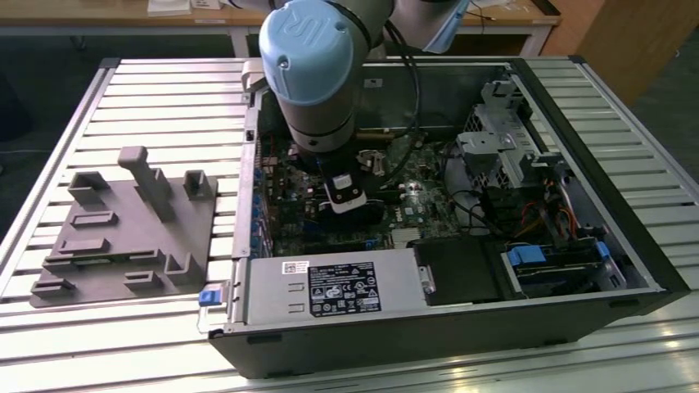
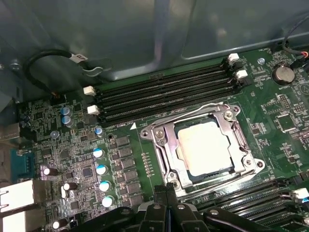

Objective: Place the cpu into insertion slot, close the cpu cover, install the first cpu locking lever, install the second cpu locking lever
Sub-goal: 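Install the second cpu locking lever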

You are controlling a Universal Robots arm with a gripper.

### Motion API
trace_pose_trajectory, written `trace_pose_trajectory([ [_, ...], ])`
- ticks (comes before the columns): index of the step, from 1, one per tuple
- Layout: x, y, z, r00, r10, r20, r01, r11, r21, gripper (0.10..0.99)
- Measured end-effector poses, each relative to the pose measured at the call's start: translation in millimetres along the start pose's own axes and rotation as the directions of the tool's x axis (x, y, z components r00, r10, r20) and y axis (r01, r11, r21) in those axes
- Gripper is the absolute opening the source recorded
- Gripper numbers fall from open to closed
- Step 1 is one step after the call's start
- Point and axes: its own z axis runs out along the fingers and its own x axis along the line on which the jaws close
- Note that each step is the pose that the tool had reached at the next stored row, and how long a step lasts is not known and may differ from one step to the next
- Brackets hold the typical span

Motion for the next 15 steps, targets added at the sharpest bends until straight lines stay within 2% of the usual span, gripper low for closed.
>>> trace_pose_trajectory([
  [6,0.0,0.3,-0.8,1.0000,0.000,0.0004,0.000,1.0000,0.001,0.106],
  [15,-0.4,5.3,-14.4,1.0000,0.000,0.0007,0.000,1.0000,0.002,0.106],
])
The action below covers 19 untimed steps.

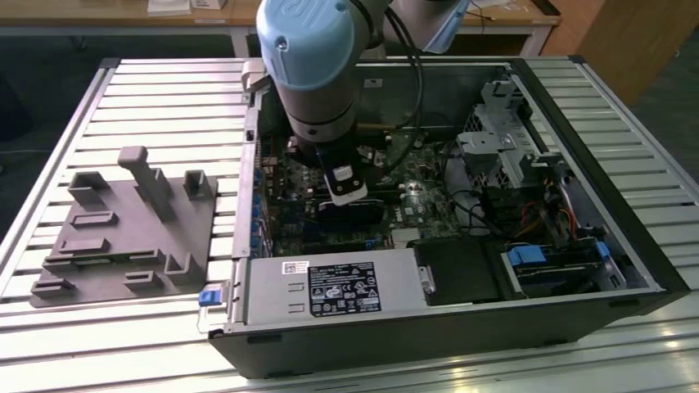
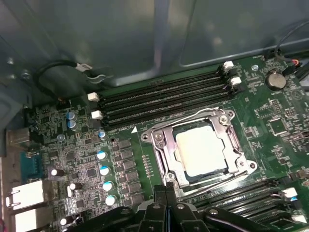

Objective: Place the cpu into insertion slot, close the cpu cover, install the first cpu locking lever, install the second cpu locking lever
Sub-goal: 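Install the second cpu locking lever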

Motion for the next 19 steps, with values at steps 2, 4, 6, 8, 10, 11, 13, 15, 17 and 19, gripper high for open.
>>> trace_pose_trajectory([
  [2,-0.1,0.9,-2.5,1.0000,0.000,0.0006,0.000,1.0000,0.002,0.106],
  [4,-0.2,1.9,-5.0,1.0000,-0.001,0.0018,0.001,1.0000,0.006,0.106],
  [6,-0.4,2.8,-7.3,1.0000,-0.001,0.0042,0.001,0.9999,0.013,0.106],
  [8,-0.5,3.4,-9.1,1.0000,-0.001,0.0098,0.001,0.9995,0.032,0.106],
  [10,-0.8,3.8,-9.6,0.9999,0.000,0.0162,-0.001,0.9988,0.050,0.106],
  [11,-1.3,3.9,-9.6,0.9998,0.003,0.0179,-0.004,0.9986,0.052,0.106],
  [13,-3.0,4.4,-9.4,0.9997,0.009,0.0205,-0.010,0.9985,0.053,0.106],
  [15,-5.6,5.1,-9.0,0.9997,0.014,0.0222,-0.015,0.9985,0.053,0.106],
  [17,-8.9,6.1,-8.6,0.9996,0.017,0.0236,-0.019,0.9984,0.053,0.106],
  [19,-12.7,7.4,-8.0,0.9995,0.020,0.0246,-0.021,0.9983,0.054,0.106],
])
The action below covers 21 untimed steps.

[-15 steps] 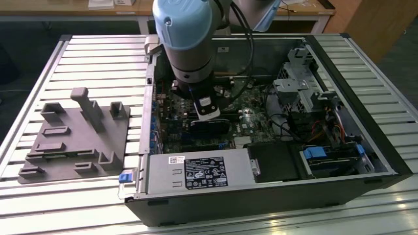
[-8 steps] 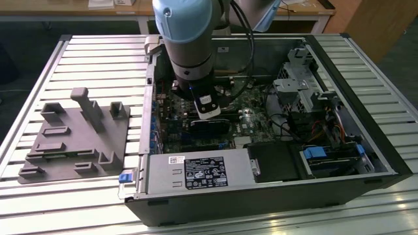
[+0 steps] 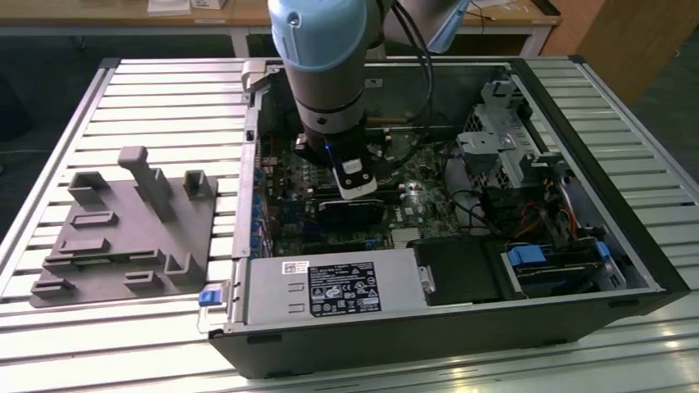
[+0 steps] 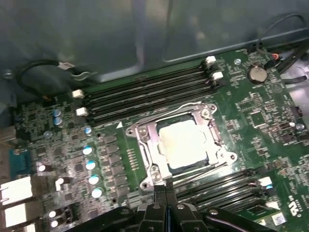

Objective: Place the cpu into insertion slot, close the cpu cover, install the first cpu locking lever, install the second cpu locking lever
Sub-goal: 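Install the second cpu locking lever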

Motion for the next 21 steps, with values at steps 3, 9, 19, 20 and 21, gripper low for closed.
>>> trace_pose_trajectory([
  [3,-5.4,2.9,1.1,1.0000,0.003,0.0011,-0.003,1.0000,0.001,0.106],
  [9,-12.1,10.5,3.8,1.0000,0.006,0.0064,-0.006,0.9999,0.013,0.106],
  [19,-13.0,28.4,9.5,0.9999,0.002,0.0170,-0.003,0.9989,0.046,0.106],
  [20,-13.3,29.8,9.9,0.9998,0.001,0.0191,-0.002,0.9986,0.053,0.106],
  [21,-13.6,31.0,10.3,0.9998,0.000,0.0212,-0.001,0.9982,0.060,0.106],
])
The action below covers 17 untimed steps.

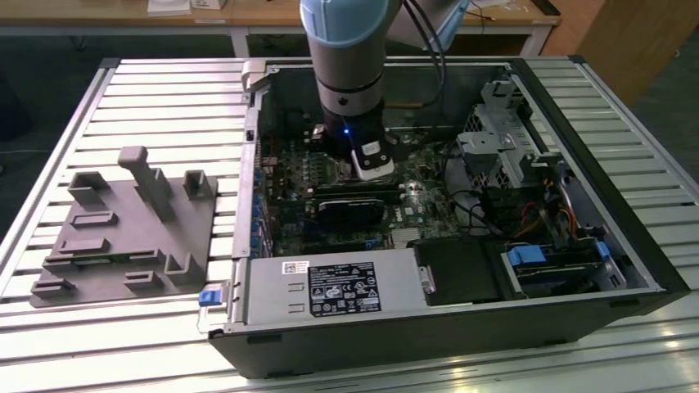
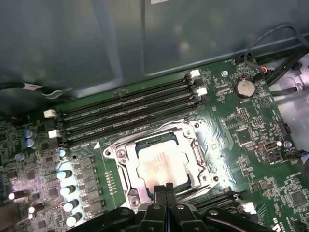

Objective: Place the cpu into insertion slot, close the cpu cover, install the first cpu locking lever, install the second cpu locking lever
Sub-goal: 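Install the second cpu locking lever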

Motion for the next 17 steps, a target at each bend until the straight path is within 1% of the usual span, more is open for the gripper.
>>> trace_pose_trajectory([
  [3,-1.5,4.3,1.3,1.0000,-0.003,0.0067,0.003,0.9998,0.021,0.106],
  [4,-1.9,5.9,1.7,1.0000,-0.004,0.0081,0.003,0.9997,0.025,0.106],
  [5,-2.2,7.8,2.2,1.0000,-0.004,0.0090,0.004,0.9996,0.029,0.106],
  [10,-0.5,21.6,5.6,0.9999,-0.005,0.0115,0.005,0.9993,0.038,0.106],
  [11,-0.4,23.9,6.2,0.9999,-0.006,0.0124,0.005,0.9991,0.042,0.106],
  [14,-0.6,28.4,7.4,0.9998,-0.009,0.0161,0.008,0.9978,0.066,0.106],
  [15,-0.7,29.4,7.7,0.9998,-0.009,0.0166,0.008,0.9973,0.073,0.106],
  [16,-0.9,30.0,7.9,0.9998,-0.010,0.0161,0.008,0.9971,0.076,0.106],
  [17,-0.9,30.2,8.0,0.9998,-0.011,0.0157,0.010,0.9971,0.076,0.106],
])
